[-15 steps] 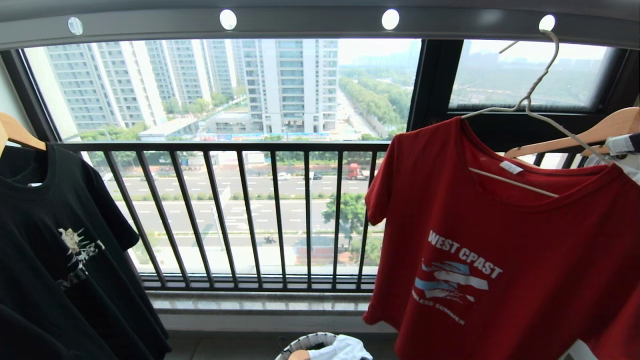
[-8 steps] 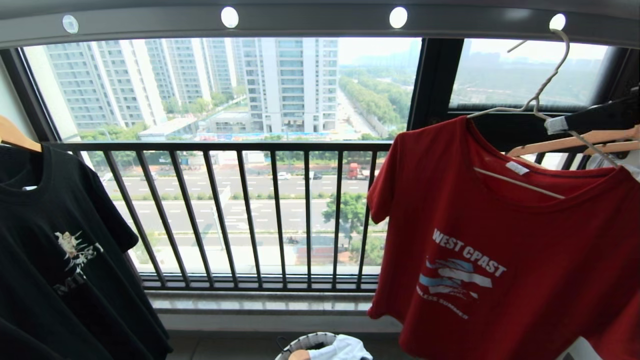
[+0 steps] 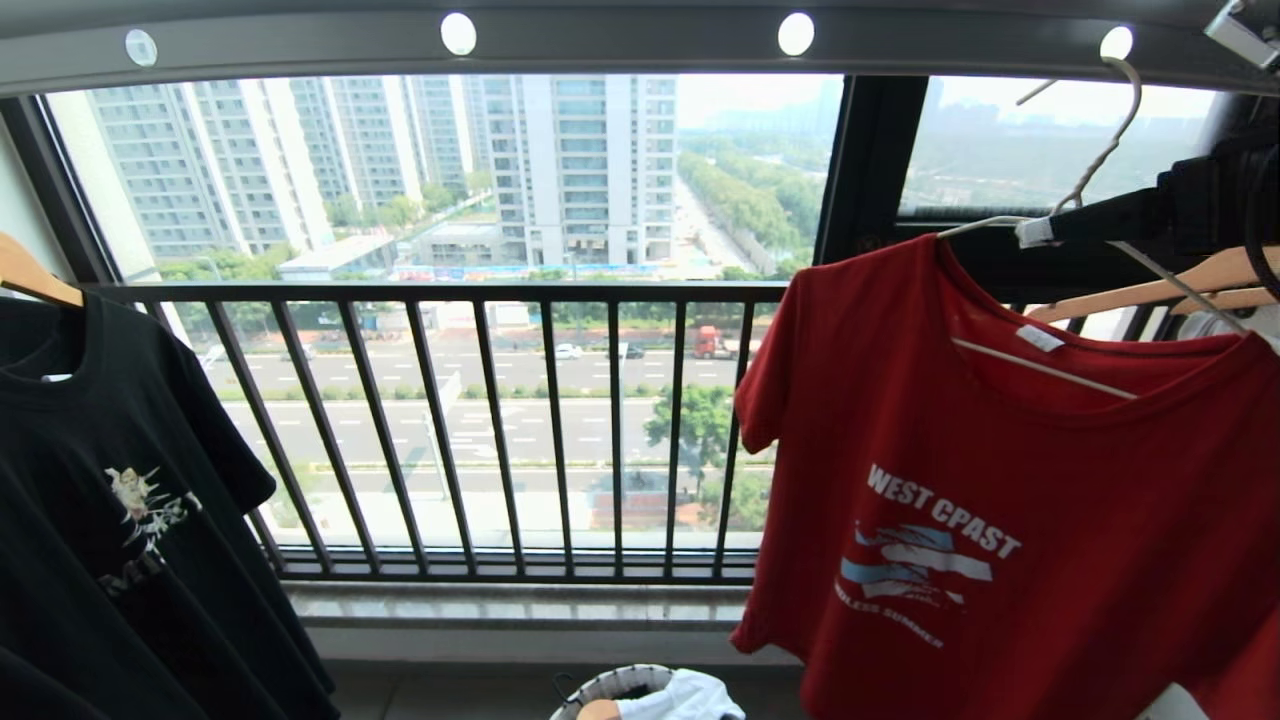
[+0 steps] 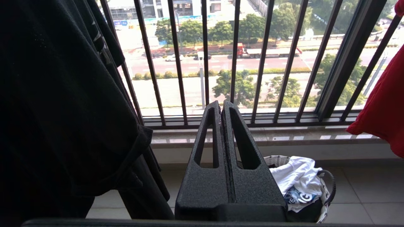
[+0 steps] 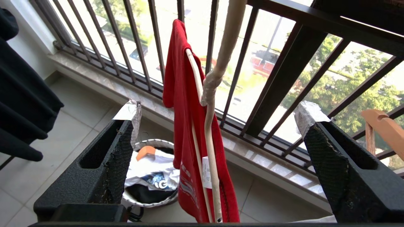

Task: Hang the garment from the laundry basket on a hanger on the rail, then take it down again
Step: Take the clothes off the clothes rack

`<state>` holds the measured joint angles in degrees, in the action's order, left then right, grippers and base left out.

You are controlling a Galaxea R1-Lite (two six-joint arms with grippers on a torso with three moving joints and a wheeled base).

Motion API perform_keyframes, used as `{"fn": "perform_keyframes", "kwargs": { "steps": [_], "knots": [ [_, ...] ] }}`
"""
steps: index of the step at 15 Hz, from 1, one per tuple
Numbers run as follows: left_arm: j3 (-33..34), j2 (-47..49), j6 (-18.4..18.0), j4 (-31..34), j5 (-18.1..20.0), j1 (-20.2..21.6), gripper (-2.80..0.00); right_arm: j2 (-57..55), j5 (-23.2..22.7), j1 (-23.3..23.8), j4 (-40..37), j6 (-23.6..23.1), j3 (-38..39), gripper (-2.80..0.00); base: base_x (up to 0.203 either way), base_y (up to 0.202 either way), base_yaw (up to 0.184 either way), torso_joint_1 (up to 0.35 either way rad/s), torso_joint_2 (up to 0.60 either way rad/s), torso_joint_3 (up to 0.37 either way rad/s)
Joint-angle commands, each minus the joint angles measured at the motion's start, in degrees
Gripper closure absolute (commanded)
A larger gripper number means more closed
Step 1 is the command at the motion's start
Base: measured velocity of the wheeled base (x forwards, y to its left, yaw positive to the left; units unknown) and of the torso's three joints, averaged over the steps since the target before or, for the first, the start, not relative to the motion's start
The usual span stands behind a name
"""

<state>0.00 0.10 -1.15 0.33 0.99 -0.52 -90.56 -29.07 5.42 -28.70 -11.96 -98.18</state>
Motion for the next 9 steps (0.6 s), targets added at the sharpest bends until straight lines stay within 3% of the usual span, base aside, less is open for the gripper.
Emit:
{"fn": "perform_keyframes", "kwargs": {
  "steps": [1,9],
  "knots": [
    [0.02,-0.01,0.00,-0.01,-0.02,0.00,0.00,-2.06,-0.27,0.02,0.90,0.07,0.01,-2.80,0.000,0.000,0.000,0.000,0.00,0.000],
    [0.09,-0.01,0.00,0.02,-0.02,0.00,0.00,-4.45,-0.81,-0.74,4.63,0.75,-0.08,-2.80,0.000,0.000,0.000,0.000,0.00,0.000]
  ]
}}
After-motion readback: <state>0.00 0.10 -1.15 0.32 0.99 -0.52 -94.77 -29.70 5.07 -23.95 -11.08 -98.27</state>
